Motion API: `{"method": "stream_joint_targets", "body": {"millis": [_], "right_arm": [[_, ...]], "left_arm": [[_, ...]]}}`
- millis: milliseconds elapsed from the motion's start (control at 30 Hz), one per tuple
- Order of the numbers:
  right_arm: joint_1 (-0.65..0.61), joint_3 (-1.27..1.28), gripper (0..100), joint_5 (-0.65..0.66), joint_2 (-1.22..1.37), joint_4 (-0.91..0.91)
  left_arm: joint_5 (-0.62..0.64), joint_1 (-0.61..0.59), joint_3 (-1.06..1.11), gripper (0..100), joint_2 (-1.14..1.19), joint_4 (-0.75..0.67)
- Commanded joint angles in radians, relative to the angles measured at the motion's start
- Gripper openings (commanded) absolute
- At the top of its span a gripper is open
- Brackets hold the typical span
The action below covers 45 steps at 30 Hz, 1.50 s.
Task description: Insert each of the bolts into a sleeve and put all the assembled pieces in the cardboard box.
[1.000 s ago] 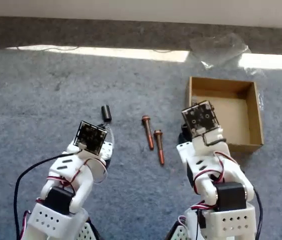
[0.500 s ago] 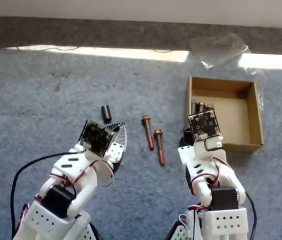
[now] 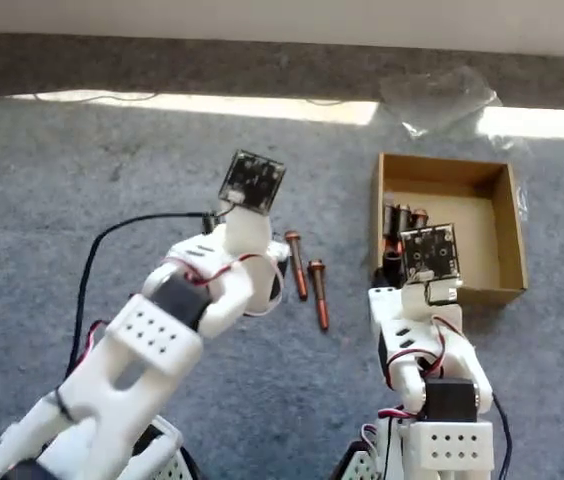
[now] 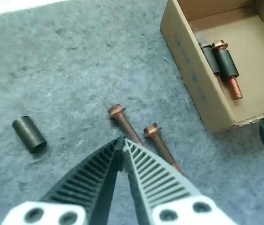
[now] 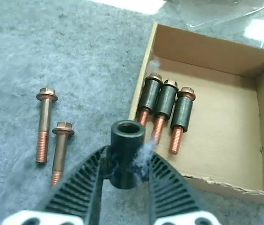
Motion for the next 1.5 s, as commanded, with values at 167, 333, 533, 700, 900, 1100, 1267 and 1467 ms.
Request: {"method": "stream_joint_targets", "body": {"millis": [167, 333, 533, 700, 900, 1100, 1267, 1467], "right_arm": [[0.039, -0.005, 0.5, -0.006, -0.012, -0.065], [0.039, -0.005, 0.5, -0.006, -0.012, -0.067], [0.039, -0.004, 0.5, -0.006, -0.012, -0.067], [0.039, -0.004, 0.5, -0.006, -0.012, -0.067], [0.039, -0.004, 0.5, -0.006, -0.012, -0.067], [0.039, -0.004, 0.5, -0.006, -0.012, -0.067], [0.039, -0.004, 0.5, -0.006, -0.012, -0.067], [0.039, -0.004, 0.5, -0.006, -0.012, -0.067]], "left_arm": [[0.12, 0.064, -0.268, 2, 0.329, 0.003], [0.255, 0.061, -0.401, 2, 0.512, 0.003], [0.373, -0.031, -0.498, 2, 0.685, 0.049], [0.417, -0.061, -0.59, 2, 0.765, 0.123], [0.419, -0.053, -0.647, 2, 0.834, 0.124], [0.422, -0.027, -0.651, 9, 0.845, 0.124], [0.422, -0.018, -0.648, 12, 0.846, 0.123], [0.423, -0.021, -0.641, 12, 0.849, 0.123]]}}
